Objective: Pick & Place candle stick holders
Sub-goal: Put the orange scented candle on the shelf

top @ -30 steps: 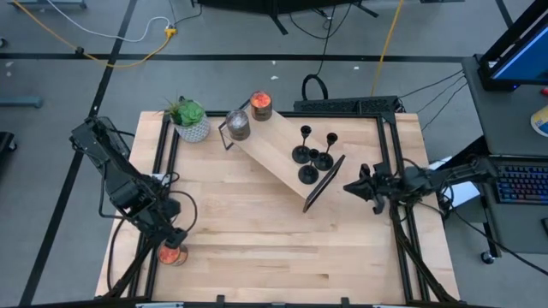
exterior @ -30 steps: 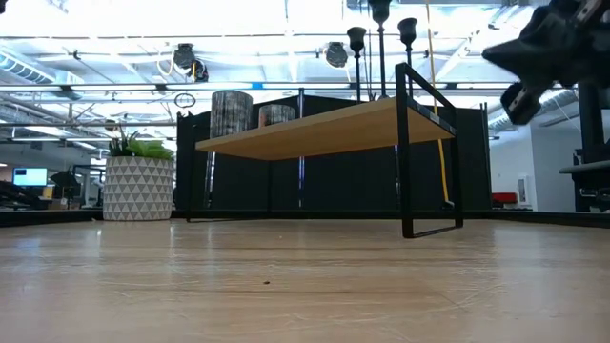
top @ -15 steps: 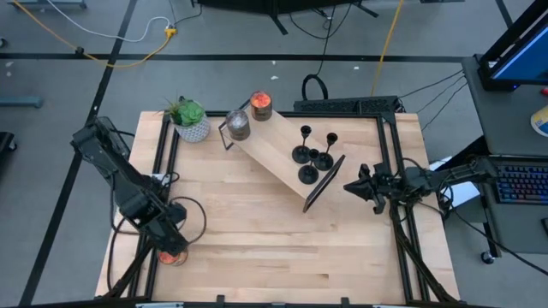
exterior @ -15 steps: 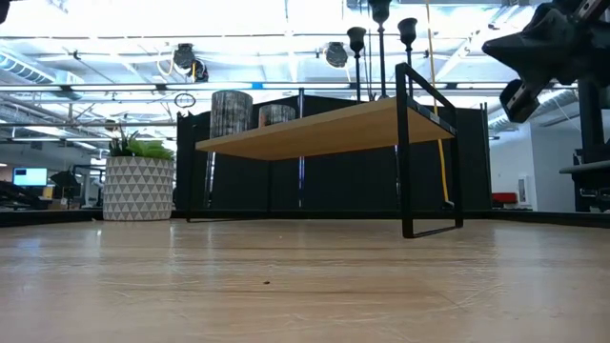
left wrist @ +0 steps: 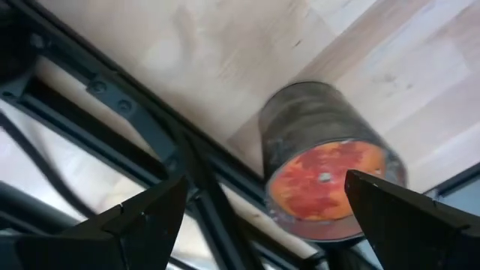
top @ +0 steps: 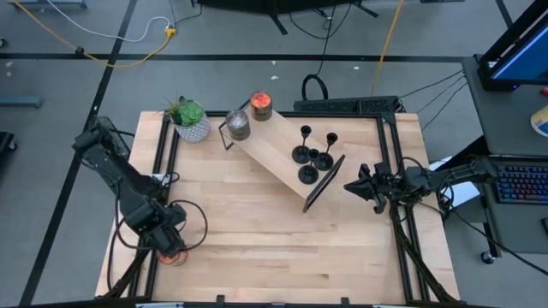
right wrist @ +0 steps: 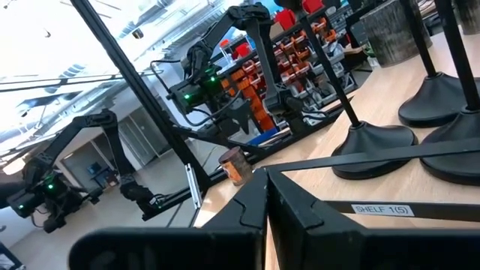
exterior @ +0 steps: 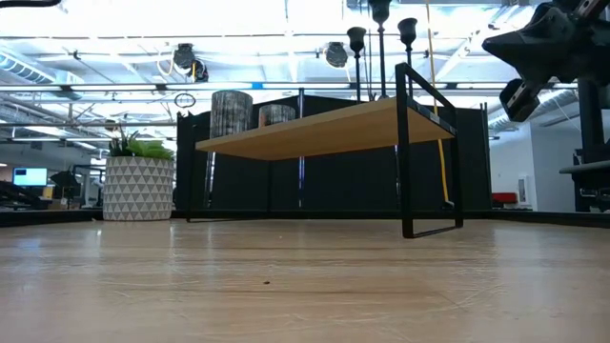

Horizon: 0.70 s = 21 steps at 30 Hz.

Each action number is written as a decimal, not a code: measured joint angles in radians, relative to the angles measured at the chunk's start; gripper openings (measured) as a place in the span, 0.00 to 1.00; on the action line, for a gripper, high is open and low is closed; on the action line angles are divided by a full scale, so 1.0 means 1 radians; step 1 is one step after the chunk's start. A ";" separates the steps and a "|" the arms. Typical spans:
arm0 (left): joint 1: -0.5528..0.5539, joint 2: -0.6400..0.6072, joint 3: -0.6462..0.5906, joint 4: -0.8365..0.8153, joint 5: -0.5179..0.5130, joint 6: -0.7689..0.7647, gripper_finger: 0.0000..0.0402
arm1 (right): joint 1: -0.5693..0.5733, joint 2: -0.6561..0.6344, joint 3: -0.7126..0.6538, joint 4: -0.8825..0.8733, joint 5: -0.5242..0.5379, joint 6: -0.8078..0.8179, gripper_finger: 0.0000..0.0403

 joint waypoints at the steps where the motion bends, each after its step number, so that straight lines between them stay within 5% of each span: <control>1: -0.004 0.000 0.000 -0.005 0.000 0.004 0.91 | 0.000 0.000 0.000 0.000 0.000 0.006 0.00; 15: -0.048 -0.001 -0.083 0.097 -0.015 0.019 0.90 | 0.000 0.000 0.000 0.000 0.000 0.017 0.00; 21: -0.052 -0.001 -0.126 0.130 0.000 0.044 0.78 | 0.000 0.000 0.000 0.000 0.000 0.019 0.00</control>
